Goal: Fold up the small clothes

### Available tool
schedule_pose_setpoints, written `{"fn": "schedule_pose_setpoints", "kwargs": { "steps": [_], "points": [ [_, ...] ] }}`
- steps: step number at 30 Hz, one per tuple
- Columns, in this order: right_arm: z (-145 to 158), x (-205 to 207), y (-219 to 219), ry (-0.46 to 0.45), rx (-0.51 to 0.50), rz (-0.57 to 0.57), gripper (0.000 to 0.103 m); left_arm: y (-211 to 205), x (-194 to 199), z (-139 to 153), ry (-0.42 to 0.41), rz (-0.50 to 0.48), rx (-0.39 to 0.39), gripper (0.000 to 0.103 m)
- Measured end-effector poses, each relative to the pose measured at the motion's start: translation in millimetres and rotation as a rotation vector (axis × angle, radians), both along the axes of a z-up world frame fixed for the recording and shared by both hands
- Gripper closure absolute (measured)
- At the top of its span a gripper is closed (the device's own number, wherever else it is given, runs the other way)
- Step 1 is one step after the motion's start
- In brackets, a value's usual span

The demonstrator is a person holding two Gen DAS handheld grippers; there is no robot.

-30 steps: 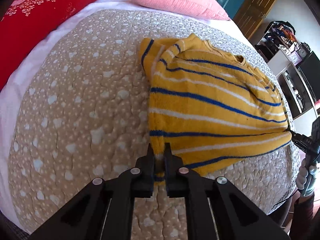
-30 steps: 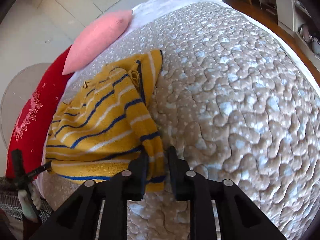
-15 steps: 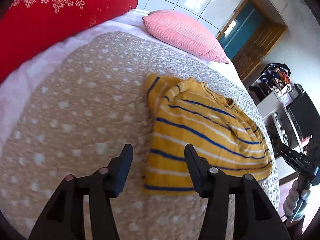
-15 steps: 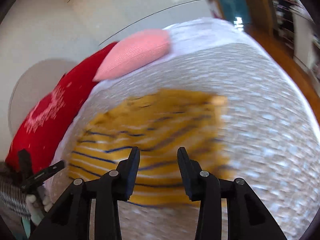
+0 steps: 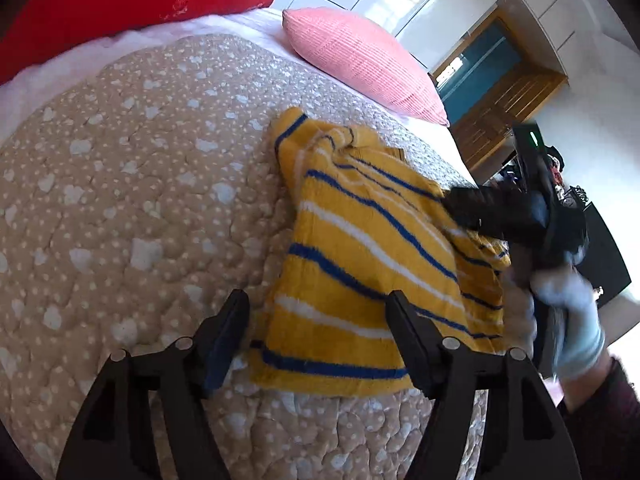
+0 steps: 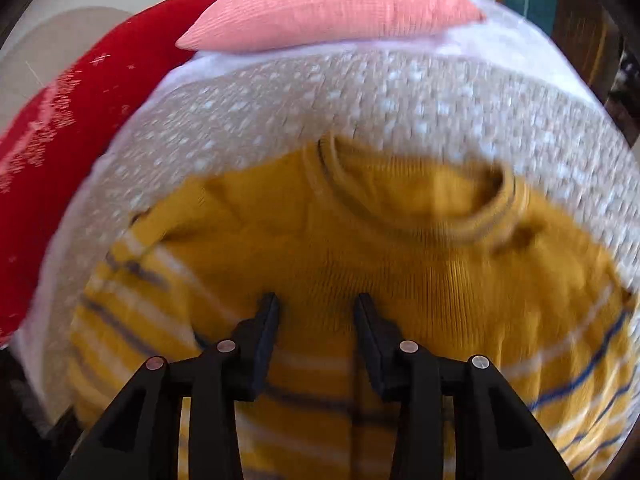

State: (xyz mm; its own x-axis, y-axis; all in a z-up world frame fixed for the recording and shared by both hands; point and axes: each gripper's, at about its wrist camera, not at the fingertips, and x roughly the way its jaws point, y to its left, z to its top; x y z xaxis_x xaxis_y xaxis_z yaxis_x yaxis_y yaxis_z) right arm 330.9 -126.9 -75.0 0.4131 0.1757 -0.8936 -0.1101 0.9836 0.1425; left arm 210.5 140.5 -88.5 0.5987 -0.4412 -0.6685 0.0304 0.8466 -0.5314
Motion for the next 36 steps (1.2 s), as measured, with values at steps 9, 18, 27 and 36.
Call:
{"fn": "schedule_pose_setpoints", "kwargs": {
  "steps": [9,18,27,36],
  "points": [
    [71,-15,44,-0.053,0.135,0.106,0.058,22,-4,-11,0.059,0.013,-0.155,0.08],
    [11,-5,129,0.16,0.076,0.165,0.047,24,-17,-10,0.051,0.014,-0.188,0.087],
    [-7,-28,185,0.047,-0.348,0.309,0.037,30,-26,-16,0.072,0.014,-0.237,0.087],
    [-2,-40,191,-0.035,-0.436,0.328,0.086,25,-41,-7,0.027,-0.002,-0.228,0.093]
  ]
}}
